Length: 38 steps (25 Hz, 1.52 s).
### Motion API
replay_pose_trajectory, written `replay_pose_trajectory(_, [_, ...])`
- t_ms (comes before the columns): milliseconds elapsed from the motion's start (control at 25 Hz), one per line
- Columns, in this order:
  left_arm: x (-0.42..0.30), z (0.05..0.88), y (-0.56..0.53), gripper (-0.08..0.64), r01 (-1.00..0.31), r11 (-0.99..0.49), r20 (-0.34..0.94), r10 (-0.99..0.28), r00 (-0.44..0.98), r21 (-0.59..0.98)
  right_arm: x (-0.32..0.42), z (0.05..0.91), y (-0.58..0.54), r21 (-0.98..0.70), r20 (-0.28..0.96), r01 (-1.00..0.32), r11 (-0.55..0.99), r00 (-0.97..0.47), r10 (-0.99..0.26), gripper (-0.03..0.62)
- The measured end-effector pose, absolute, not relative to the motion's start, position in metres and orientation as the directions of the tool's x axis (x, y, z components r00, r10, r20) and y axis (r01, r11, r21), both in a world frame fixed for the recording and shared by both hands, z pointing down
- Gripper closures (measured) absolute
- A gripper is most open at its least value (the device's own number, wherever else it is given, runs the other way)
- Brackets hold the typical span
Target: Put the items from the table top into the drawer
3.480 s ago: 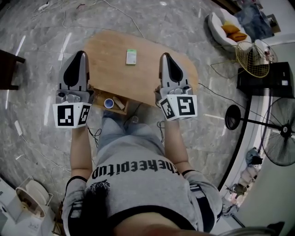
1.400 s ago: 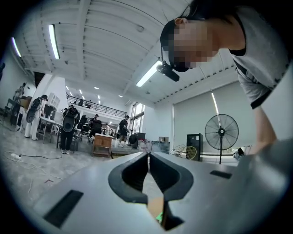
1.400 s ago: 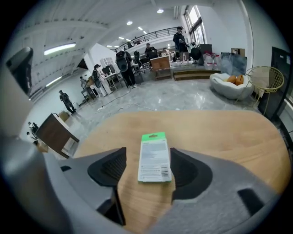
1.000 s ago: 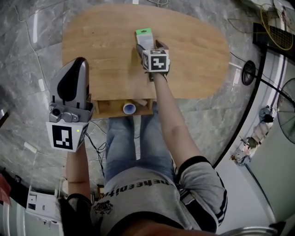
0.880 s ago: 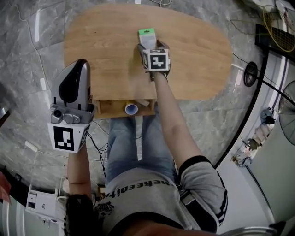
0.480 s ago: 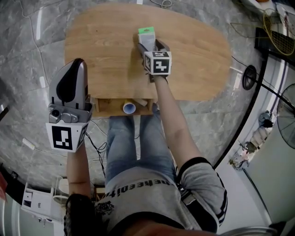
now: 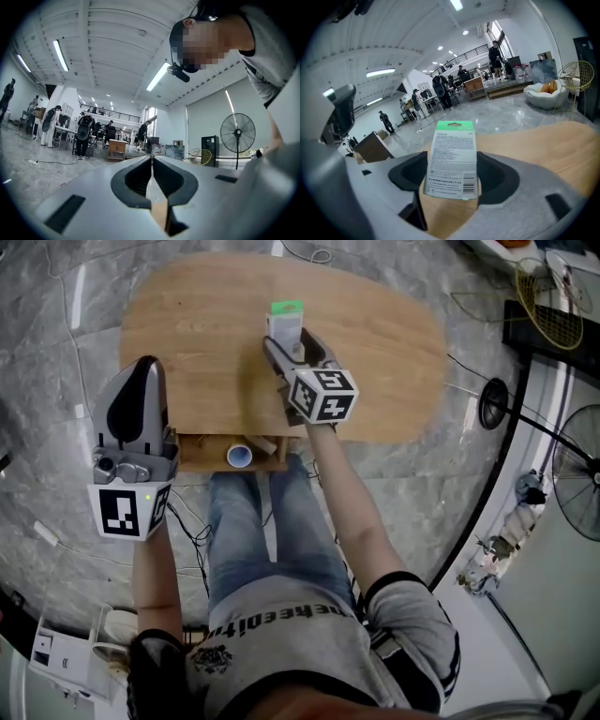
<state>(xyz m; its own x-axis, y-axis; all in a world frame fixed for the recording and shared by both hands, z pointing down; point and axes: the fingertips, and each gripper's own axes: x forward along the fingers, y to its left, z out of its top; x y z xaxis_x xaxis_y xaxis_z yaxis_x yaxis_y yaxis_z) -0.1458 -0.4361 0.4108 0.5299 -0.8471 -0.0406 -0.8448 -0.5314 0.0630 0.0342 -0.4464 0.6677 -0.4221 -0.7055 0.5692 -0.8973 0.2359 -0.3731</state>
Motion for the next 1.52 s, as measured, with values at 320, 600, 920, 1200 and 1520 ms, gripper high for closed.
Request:
replay_pose_trajectory(320, [-0.125, 0.385, -0.38, 0.545, -0.885, -0.46, -0.068, -0.888, 0.456, 0.068, 0.045, 0.595, -0.402, -0.453, 0.416, -0.82, 0.35, -0.542, -0.73, 0.265])
replay_pose_trajectory(600, [-0.109, 0.362, -0.324, 0.545, -0.928, -0.367, -0.088, -0.929, 0.361, 0.068, 0.055, 0.538, -0.361, -0.483, 0.309, -0.749, 0.454, -0.631, -0.712, 0.265])
replay_pose_trajectory(920, [-0.108, 0.339, -0.274, 0.545, -0.971, -0.236, -0.106, -0.967, 0.231, 0.045, 0.056, 0.5, -0.33, -0.471, 0.248, -0.675, 0.568, -0.719, -0.649, 0.265])
replay_pose_trajectory(1200, [-0.123, 0.332, -0.235, 0.545, -0.99, -0.135, -0.103, -0.986, 0.131, 0.034, 0.026, 0.498, -0.297, -0.445, 0.237, -0.593, 0.671, -0.801, -0.55, 0.265])
replay_pose_trajectory(1520, [-0.159, 0.34, -0.19, 0.545, -0.998, -0.062, -0.109, -0.992, 0.058, 0.033, -0.021, 0.525, -0.247, -0.409, 0.291, -0.528, 0.744, -0.848, -0.443, 0.265])
